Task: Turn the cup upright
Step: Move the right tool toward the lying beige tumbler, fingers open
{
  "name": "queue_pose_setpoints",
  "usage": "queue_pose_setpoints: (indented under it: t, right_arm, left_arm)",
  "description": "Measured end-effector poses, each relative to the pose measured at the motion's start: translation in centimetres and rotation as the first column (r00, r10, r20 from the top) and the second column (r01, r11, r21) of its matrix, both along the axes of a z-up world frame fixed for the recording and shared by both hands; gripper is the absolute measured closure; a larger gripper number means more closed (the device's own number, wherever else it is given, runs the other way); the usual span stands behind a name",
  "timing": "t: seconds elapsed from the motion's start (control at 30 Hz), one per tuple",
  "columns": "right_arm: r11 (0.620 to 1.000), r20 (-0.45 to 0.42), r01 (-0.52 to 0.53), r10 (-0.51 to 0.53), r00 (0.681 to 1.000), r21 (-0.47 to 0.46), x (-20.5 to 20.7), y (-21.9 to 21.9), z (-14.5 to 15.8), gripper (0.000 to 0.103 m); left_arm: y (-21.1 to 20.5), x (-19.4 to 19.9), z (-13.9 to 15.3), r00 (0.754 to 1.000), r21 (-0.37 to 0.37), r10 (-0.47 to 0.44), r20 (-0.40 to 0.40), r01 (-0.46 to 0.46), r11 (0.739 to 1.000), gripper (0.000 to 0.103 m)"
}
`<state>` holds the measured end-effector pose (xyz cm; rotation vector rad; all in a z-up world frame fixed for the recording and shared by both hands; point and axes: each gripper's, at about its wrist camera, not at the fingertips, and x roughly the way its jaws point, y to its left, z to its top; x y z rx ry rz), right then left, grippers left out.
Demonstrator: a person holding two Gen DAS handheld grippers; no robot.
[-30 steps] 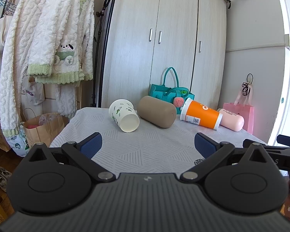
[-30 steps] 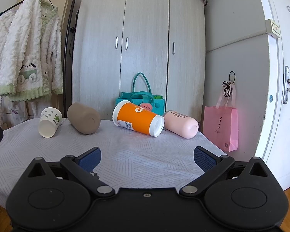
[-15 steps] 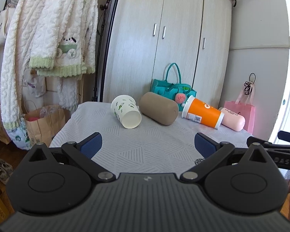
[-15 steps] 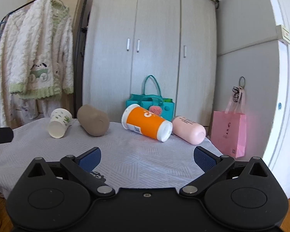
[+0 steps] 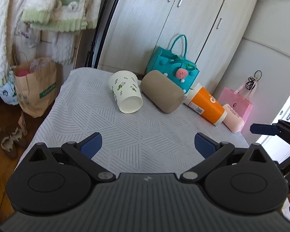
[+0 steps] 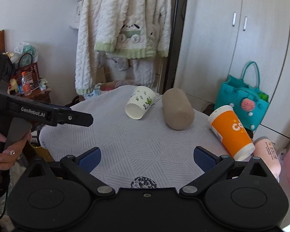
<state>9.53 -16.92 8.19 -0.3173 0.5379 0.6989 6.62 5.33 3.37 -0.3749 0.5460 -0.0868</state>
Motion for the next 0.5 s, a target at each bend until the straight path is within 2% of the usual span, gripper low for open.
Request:
queue_pose_setpoints:
  t: [0.13,0.27,0.5]
  right_arm:
    - [0.997,-0.063,-0.050,0.046,0.997,-0.052,3.4,1.8,0.2,0.000]
    - [0.995,-0.105,-0.055,0.046,0.993,-0.085,6.8,3.0,0.2,0.000]
    - [0.995,-0.130,-0.043,0.031,0.991,-0.092,11.8,3.7,0.1,0.000]
  left_arm:
    - [0.5,2.7,0.1,0.999,-0.008,-0.003,-0.050,0.003,1.000,0.000]
    - [1.0,4.8,0.3,0.996,-0.032,0.003,-0.084,-0.005,0.999,0.000]
    - [1.3,7.1,1.7,0.997,-0.042,0.010,-0.077,-0.013,0.999,0.000]
